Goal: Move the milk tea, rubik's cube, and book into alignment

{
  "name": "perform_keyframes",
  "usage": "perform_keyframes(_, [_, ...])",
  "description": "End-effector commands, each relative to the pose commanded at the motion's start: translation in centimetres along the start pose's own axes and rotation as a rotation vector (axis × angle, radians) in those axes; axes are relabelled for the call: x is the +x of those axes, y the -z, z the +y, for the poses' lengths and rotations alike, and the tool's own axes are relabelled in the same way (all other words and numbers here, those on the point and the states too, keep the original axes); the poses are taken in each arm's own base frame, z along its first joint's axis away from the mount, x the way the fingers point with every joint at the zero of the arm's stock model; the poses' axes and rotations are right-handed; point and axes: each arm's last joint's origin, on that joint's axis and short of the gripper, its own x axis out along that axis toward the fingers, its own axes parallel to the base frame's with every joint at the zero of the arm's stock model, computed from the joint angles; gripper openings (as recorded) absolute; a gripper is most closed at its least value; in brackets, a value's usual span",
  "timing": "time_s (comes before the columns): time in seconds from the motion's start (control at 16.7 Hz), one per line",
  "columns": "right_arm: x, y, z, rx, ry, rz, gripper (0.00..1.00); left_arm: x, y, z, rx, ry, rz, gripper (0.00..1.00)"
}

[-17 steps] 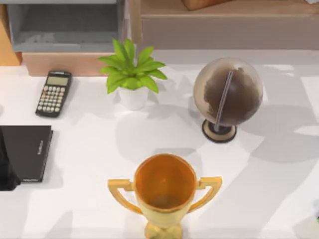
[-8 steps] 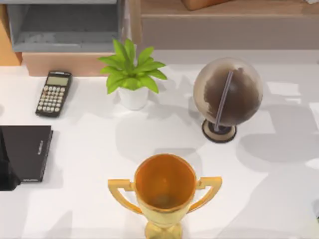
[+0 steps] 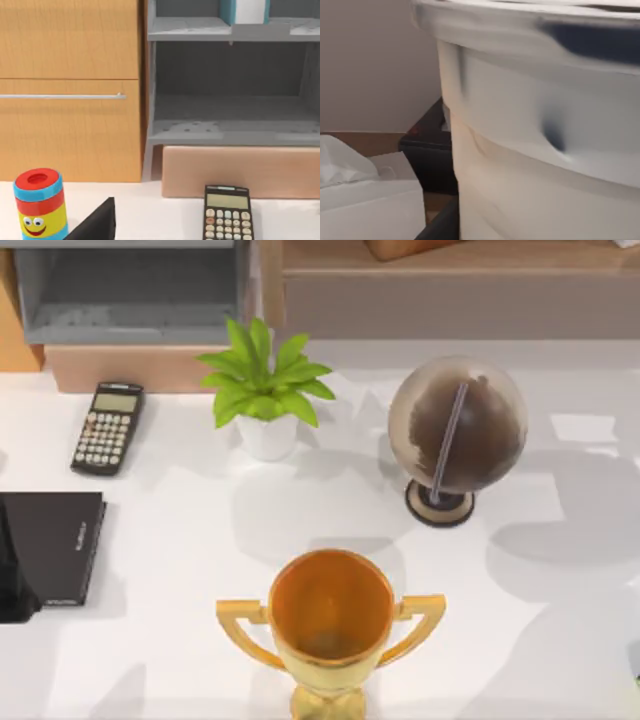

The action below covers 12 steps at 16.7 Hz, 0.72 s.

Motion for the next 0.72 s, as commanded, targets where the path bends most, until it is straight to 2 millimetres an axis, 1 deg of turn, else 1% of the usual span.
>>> perform_keyframes(0.18, [-1.1,0.4,-0.2,-0.046,-0.028,-0.049,0.00,0.0,0.0,0.0,0.000,0.000,0.000,1.00])
perform_keyframes(0.3, [-2.0,1.3,-0.3,-0.078,-0.051,-0.082,0.00,0.0,0.0,0.0,0.000,0.000,0.000,1.00])
perform_keyframes(0.48, [-2.9,3.9,-0.4,-0.093,-0.077,-0.093,0.00,0.0,0.0,0.0,0.000,0.000,0.000,1.00])
perform_keyframes(0.72, [-3.0,8.4,-1.4,-0.047,-0.056,-0.043,0.00,0.0,0.0,0.0,0.000,0.000,0.000,1.00])
